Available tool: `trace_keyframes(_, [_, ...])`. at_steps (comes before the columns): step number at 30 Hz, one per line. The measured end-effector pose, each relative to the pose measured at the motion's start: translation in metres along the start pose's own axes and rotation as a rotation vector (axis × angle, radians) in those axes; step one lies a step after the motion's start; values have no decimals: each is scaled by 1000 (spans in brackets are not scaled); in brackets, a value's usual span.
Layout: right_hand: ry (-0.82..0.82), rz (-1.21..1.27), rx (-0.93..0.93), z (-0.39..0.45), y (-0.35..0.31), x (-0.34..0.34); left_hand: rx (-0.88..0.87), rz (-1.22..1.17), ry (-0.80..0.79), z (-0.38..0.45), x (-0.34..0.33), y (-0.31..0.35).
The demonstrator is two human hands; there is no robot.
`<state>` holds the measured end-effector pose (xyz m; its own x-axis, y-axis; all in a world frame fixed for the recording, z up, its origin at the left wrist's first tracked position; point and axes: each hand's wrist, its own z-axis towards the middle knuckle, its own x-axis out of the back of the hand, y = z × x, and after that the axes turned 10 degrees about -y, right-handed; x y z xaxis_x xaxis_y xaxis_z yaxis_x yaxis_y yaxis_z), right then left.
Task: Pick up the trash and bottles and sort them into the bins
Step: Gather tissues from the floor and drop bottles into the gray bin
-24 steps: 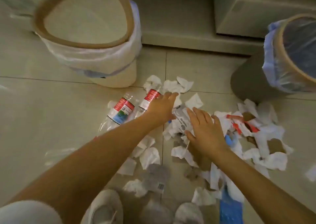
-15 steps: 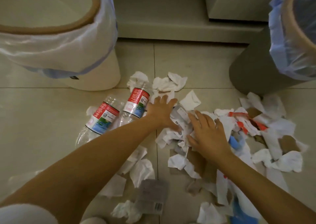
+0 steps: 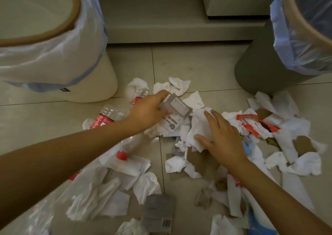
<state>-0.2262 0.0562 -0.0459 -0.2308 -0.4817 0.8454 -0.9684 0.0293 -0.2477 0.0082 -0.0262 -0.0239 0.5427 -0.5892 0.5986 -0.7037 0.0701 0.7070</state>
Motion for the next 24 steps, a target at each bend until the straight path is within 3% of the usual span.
trace_keyframes(4, [45, 96, 26, -1, -10, 5, 57, -254, 64, -22, 39, 5])
trace_keyframes(13, [-147, -35, 24, 18, -20, -20, 104, -261, 157, -62, 53, -12])
trace_keyframes(18, [-120, -178, 89, 21, -26, -23, 56, 78, 244, -77, 45, -17])
trace_keyframes(22, [-70, -330, 151, 14, -37, -31, -208, 564, 368, -85, 44, -16])
trace_keyframes(24, [-68, -268, 140, 9, -38, -35, -314, 748, 354, -92, 46, -13])
